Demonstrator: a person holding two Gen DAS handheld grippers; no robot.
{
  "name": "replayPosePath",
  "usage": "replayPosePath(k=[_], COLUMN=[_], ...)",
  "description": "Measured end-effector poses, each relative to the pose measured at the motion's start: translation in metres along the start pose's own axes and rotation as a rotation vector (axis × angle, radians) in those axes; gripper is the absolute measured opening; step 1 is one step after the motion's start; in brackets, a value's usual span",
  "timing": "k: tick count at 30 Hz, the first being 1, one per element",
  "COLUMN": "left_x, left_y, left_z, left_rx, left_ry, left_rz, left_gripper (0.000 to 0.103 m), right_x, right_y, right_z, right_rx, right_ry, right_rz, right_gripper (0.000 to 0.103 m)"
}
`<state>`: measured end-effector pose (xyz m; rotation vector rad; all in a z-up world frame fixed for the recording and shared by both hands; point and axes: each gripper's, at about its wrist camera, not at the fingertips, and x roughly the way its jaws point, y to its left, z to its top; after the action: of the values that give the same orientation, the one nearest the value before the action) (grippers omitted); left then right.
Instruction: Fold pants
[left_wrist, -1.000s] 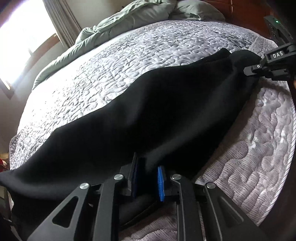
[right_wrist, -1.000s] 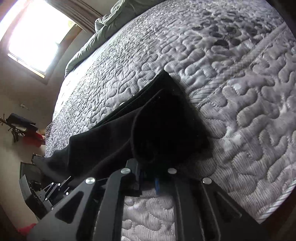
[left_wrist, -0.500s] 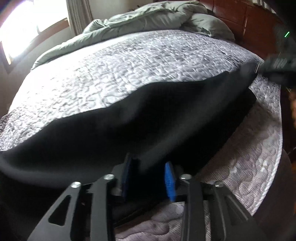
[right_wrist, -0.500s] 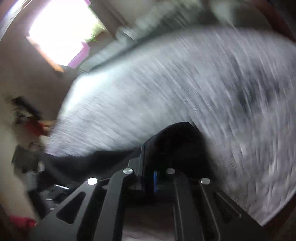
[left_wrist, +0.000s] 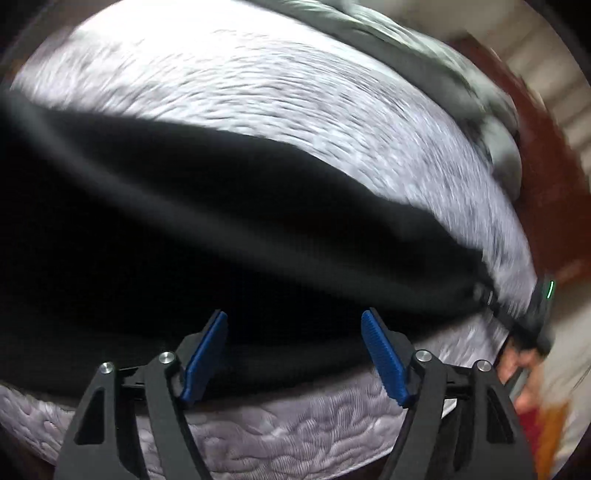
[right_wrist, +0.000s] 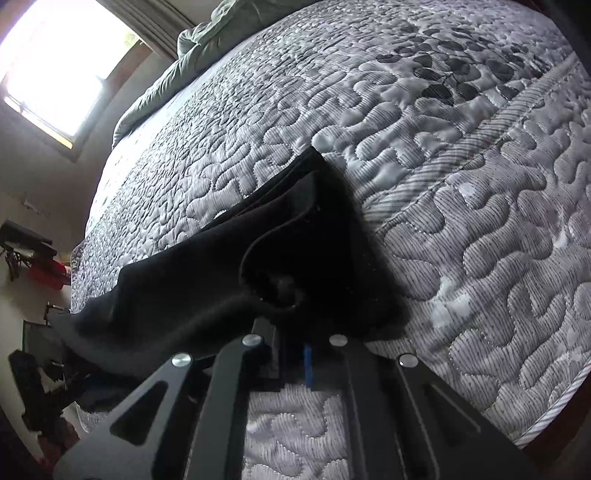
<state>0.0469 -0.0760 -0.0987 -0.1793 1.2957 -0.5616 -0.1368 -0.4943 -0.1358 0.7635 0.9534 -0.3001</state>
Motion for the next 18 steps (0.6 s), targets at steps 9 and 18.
replayPosePath(k=[9,18], left_x=[0.019,0.008], left_y=[0.04,0.047], left_z=[0.045,0.028], left_rx=[-0.205,-0.223], left_ry=[0.072,0.009], left_rz=[-0.056,-0.091], left_gripper=[0.066,0.009], right_x=[0.001,0.001], right_y=[-0.001,0.008], right_z=[0.003,0.008], right_rx=[0.002,-0.014], right_ry=[0.015,0.026], right_rz=[-0.012,-0.054], right_gripper=[0.004,0.006])
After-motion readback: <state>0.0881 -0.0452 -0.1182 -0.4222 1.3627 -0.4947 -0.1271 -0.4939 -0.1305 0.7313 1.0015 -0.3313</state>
